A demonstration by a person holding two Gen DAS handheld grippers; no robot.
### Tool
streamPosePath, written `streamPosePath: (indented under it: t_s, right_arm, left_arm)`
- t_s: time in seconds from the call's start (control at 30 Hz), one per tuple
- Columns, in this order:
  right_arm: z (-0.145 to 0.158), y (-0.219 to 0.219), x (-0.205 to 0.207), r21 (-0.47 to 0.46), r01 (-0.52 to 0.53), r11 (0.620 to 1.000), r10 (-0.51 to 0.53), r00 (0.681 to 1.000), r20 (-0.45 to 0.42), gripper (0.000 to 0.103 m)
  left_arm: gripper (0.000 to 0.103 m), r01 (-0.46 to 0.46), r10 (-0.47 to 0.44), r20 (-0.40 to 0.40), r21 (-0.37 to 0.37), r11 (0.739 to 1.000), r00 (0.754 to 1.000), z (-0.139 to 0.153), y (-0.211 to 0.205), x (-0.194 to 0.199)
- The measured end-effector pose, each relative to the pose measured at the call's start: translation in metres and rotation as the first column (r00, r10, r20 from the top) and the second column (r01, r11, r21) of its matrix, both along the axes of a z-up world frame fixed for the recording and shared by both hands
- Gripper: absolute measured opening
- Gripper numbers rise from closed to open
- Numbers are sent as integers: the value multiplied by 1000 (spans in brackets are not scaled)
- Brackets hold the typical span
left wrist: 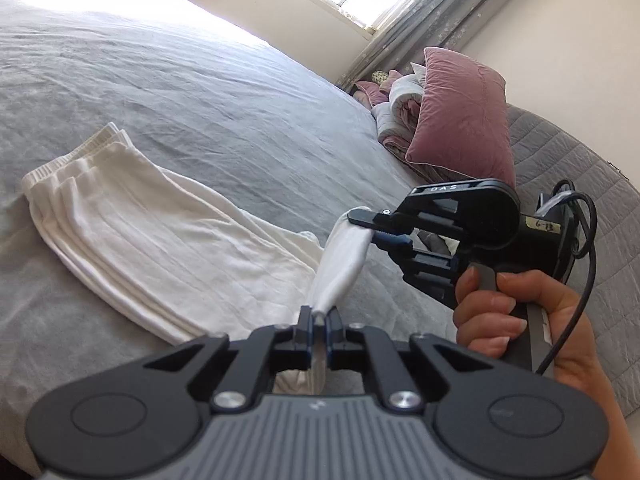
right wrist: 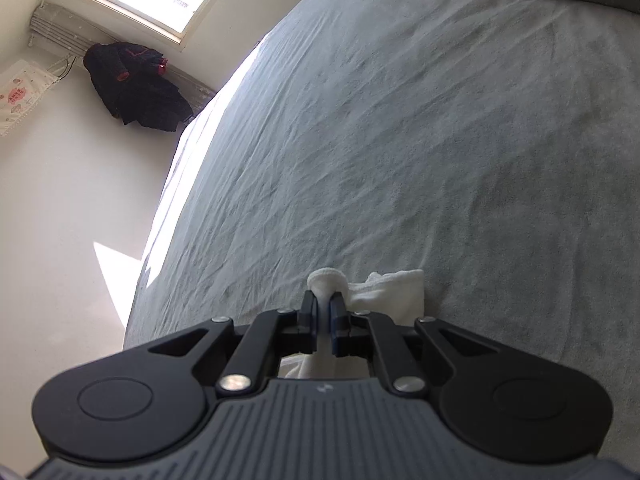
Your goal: Fold clothes
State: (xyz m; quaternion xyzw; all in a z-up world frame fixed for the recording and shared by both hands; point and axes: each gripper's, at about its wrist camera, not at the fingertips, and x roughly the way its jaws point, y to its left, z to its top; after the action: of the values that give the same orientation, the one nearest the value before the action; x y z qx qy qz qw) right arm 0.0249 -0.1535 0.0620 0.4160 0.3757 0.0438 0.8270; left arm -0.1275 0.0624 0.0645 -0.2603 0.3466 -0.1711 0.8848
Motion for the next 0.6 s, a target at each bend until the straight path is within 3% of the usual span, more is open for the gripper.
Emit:
streamPosePath:
  t_s: [0.33, 0.6]
  right_arm:
    - [0, 84, 51, -67, -131, 989, 131, 991, 1, 7]
    - [-4, 129, 67, -116, -191, 975, 191, 982, -12, 7]
  left_arm:
    - [5, -182, 180, -46, -49, 982, 983, -18, 84, 15]
    - [5, -254, 245, -96, -88, 963, 965, -36, 130, 26]
